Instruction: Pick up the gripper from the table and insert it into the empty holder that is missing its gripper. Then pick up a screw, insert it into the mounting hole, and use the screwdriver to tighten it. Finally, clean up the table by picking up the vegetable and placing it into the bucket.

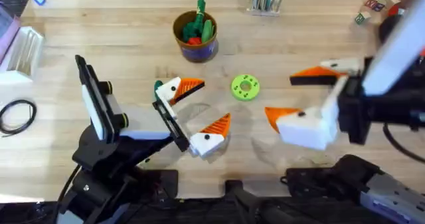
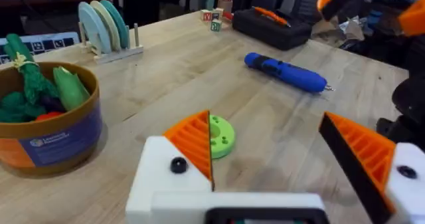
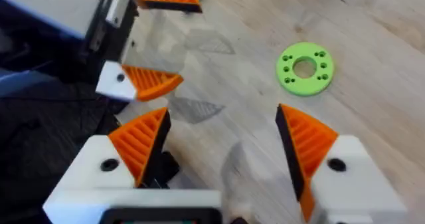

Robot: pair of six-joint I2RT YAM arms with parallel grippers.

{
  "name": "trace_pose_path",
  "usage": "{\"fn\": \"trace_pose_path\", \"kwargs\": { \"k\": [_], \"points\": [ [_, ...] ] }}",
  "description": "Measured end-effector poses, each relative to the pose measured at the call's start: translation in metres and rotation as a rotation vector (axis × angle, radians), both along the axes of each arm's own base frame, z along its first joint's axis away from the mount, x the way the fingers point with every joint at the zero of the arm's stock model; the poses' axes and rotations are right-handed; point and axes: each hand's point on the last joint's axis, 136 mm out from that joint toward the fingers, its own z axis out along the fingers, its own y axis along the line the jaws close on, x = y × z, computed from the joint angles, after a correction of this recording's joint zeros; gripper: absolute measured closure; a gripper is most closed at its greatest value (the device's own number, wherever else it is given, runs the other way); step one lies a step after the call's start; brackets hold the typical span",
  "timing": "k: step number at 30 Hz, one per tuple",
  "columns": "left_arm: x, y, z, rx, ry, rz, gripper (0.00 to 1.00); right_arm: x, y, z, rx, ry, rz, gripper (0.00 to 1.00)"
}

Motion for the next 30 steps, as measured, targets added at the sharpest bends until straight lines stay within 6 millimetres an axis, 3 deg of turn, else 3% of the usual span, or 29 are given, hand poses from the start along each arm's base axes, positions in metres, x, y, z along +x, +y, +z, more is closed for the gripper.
{"fn": "trace_pose_path", "kwargs": {
  "k": [6, 9, 11, 14, 17, 30],
  "points": [
    [0.000, 0.000, 0.000, 0.000, 0.000, 0.000, 0.012, -0.031, -0.005, -0.016, 0.061, -0.037, 0.088, 0.024],
    [0.000, 0.000, 0.000, 0.000, -0.001, 0.000, 0.136, -0.040, -0.004, -0.016, 0.077, -0.060, 0.144, 0.024],
    [0.000, 0.000, 0.000, 0.000, -0.001, 0.000, 0.334, -0.042, -0.002, -0.015, 0.084, -0.071, 0.165, 0.023],
    [0.000, 0.000, 0.000, 0.001, -0.002, 0.000, 0.800, -0.043, -0.001, -0.014, 0.084, -0.084, 0.188, 0.023],
    [0.000, 0.000, 0.000, 0.002, -0.004, 0.000, 0.984, -0.043, 0.000, -0.014, 0.079, -0.101, 0.207, 0.024],
    [0.000, 0.000, 0.000, 0.002, -0.004, -0.001, 0.995, -0.027, -0.006, -0.013, 0.007, -0.214, 0.200, 0.023]
  ]
}}
